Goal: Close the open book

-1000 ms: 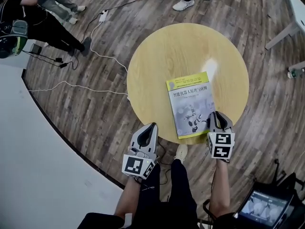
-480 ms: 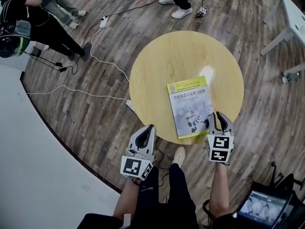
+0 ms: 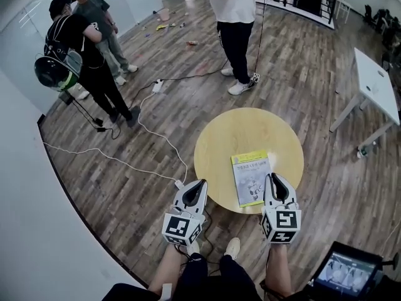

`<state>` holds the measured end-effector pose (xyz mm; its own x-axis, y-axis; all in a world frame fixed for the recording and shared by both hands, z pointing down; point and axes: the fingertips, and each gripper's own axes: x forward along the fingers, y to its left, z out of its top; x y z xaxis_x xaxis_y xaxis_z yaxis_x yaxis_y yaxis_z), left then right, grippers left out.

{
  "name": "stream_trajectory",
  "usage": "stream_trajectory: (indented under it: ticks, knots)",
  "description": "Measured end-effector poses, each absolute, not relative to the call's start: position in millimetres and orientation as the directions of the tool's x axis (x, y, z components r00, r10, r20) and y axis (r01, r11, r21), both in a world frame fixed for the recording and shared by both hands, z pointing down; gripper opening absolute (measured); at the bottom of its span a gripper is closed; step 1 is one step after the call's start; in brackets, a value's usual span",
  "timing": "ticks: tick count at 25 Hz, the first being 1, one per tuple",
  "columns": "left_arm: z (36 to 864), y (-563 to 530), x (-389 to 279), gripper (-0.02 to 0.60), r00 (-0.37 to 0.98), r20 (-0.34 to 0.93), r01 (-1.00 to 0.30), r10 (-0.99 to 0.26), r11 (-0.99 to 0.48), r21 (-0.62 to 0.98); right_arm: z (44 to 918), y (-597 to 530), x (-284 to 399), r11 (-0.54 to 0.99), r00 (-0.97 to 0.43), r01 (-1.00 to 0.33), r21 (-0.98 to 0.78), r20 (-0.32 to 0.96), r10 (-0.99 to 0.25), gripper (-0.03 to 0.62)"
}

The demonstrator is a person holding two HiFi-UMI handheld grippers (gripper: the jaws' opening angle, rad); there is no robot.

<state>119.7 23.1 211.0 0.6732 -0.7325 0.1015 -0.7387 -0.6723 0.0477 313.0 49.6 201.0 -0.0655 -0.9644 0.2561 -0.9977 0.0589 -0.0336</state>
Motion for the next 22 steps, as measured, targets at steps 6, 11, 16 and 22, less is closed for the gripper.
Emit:
stream_trajectory:
  ticks: [6, 11, 16, 22]
  knots:
    - [138.8, 53.2, 95.1, -0.003, 0.69, 0.02, -0.724, -0.724, -0.689, 0.034, 120.9, 93.1, 256.9, 0.124, -0.133, -0.99, -0.07, 0.136, -0.982, 0.041]
    - [118.7, 69.8, 86.1, -0.003, 0.702, -0.023, -0.711, -0.712, -0.702, 0.026, 127.7, 115.3, 227.4, 0.145, -0.154, -0.987, -0.069, 0.156, -0.976, 0.003]
    - [115.7, 78.9, 93.8, -0.003, 0.725, -0.034, -0.688, -0.688, -0.726, 0.006, 120.5, 118.5, 223.8, 0.14, -0.144, -0.989, -0.043, 0.136, -0.98, 0.003]
    - [117.2, 85.8, 91.9, -0.003, 0.73, -0.033, -0.683, -0.682, -0.731, -0.001, 116.5, 122.3, 216.8, 0.146, -0.148, -0.989, -0.025, 0.126, -0.981, 0.003]
